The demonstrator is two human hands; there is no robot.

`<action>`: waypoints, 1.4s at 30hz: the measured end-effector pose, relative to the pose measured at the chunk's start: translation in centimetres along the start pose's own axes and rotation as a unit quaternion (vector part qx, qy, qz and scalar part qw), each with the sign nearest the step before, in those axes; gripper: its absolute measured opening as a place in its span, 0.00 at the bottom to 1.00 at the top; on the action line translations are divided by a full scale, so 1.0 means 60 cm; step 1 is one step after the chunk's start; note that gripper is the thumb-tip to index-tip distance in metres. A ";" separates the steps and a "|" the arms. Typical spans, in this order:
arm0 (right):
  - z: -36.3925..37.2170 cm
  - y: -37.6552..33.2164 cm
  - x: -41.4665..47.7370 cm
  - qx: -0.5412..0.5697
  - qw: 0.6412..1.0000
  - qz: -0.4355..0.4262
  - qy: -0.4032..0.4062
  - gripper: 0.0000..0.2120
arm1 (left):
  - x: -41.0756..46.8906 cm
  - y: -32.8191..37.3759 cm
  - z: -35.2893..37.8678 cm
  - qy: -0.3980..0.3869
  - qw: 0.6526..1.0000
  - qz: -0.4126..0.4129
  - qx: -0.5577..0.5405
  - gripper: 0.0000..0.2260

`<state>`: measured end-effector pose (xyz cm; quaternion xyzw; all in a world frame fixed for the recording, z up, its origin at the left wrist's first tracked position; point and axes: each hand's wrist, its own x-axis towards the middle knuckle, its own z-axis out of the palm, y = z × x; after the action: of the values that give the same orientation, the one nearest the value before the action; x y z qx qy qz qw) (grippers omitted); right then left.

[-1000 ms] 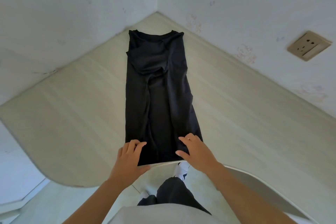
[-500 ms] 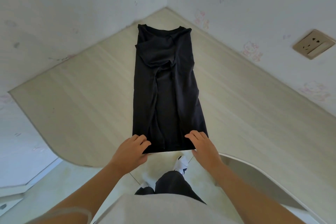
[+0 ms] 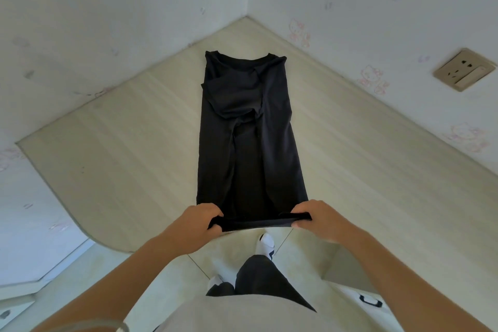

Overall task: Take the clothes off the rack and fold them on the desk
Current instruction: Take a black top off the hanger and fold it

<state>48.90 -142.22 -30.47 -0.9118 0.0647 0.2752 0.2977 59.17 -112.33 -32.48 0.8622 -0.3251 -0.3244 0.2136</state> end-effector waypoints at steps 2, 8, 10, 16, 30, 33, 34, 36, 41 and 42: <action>-0.057 -0.024 -0.007 -0.020 0.997 -0.014 -0.070 0.08 | 0.007 0.023 -0.050 -0.079 0.996 -0.004 -0.030 0.05; -0.220 -0.044 0.067 0.002 0.997 -0.058 0.043 0.03 | 0.105 0.050 -0.198 0.020 0.999 0.015 -0.024 0.04; -0.258 -0.041 0.118 0.028 0.992 -0.047 0.110 0.04 | 0.156 0.041 -0.230 0.121 0.992 -0.006 -0.020 0.08; -0.216 0.017 0.233 0.055 0.970 0.047 0.231 0.25 | 0.241 0.006 -0.151 0.270 0.942 -0.071 0.188 0.20; -0.035 0.133 0.198 -0.295 0.941 -0.071 0.147 0.24 | 0.172 -0.111 -0.027 0.118 0.959 -0.018 0.257 0.22; -0.049 0.149 0.185 -0.276 0.949 -0.073 0.136 0.31 | 0.157 -0.135 -0.039 0.136 0.964 0.019 0.227 0.37; -0.052 0.154 0.179 -0.267 0.951 -0.073 0.138 0.35 | 0.151 -0.143 -0.043 0.139 0.962 0.033 0.232 0.41; -0.055 0.161 0.167 -0.249 0.954 -0.070 0.150 0.38 | 0.139 -0.152 -0.051 0.131 0.958 0.051 0.250 0.45; -0.052 0.161 0.154 -0.214 0.961 -0.058 0.166 0.36 | 0.129 -0.167 -0.052 0.104 0.953 0.051 0.281 0.38; -0.052 0.158 0.158 -0.197 0.965 -0.050 0.163 0.38 | 0.131 -0.165 -0.050 0.101 0.955 0.048 0.274 0.38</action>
<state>55.64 -151.30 -38.33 -0.9871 0.0116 0.1146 0.1108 69.99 -110.43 -39.42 0.8994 -0.4191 -0.1234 0.0159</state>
